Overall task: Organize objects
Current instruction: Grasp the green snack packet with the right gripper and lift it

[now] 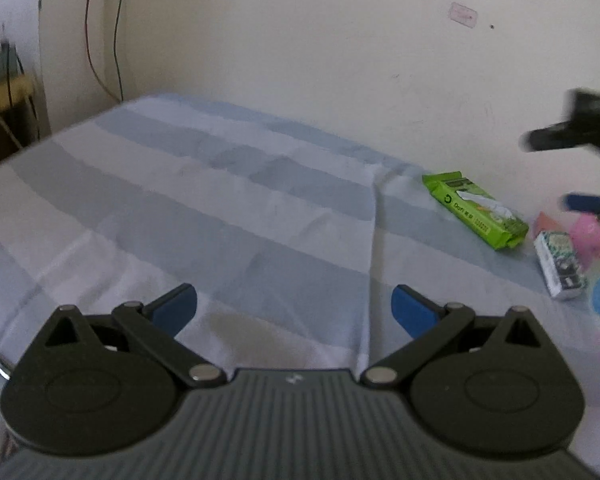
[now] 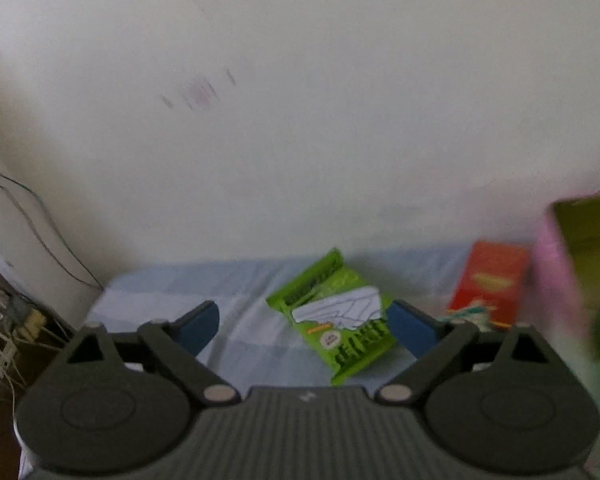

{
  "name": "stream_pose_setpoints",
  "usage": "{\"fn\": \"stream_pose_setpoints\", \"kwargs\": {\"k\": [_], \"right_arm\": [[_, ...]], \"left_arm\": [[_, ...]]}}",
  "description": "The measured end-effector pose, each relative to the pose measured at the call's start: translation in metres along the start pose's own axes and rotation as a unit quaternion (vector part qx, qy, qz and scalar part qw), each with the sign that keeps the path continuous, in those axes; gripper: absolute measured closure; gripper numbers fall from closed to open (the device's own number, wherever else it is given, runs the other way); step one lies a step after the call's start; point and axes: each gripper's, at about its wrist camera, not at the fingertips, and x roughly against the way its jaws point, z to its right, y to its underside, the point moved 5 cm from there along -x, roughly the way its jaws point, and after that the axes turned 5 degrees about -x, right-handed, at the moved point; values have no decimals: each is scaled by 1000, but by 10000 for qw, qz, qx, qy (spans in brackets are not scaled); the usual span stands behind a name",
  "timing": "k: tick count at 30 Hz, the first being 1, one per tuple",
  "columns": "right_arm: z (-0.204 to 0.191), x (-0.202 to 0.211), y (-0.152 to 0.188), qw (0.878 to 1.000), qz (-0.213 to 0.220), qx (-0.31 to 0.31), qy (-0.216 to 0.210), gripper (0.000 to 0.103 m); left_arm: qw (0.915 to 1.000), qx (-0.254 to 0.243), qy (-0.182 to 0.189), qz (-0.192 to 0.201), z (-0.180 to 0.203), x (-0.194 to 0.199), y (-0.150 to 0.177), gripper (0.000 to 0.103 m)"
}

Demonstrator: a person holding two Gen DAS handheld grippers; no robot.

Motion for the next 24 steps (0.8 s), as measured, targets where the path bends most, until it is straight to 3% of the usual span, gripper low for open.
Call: {"fn": "stream_pose_setpoints", "kwargs": {"k": [2,4,7,9,11,13,16,18,24], "right_arm": [[6,-35,-11,9993,-286,-225,24,6],[12,-66,-20,9983,-338,-338,321,4],[14,-99,-16,9961,-462,-87,748,3],[14,-115,-4,9950,-757,53,646,1],[3,-111,9,9949,-669,417,626,1],[-13,-103,28,9913,-756,958,487,11],[-37,-84,70,9733,-648,2100,656,20],[-42,-65,91,9733,-632,2158,455,27],[-42,-9,145,9699,-500,2361,316,28]], "left_arm": [[9997,173,177,-79,-7,-4,-1,0],[9994,255,215,-58,-7,-2,0,0],[9991,362,207,45,-9,-1,-2,0],[9979,513,379,121,-11,-1,-4,0],[9972,602,401,190,-13,0,-6,0],[9972,616,356,222,-14,0,-6,0],[9970,644,360,248,-13,-1,-7,0],[9972,617,321,287,-13,0,-7,0],[9963,357,718,305,-2,-2,-5,0]]}}
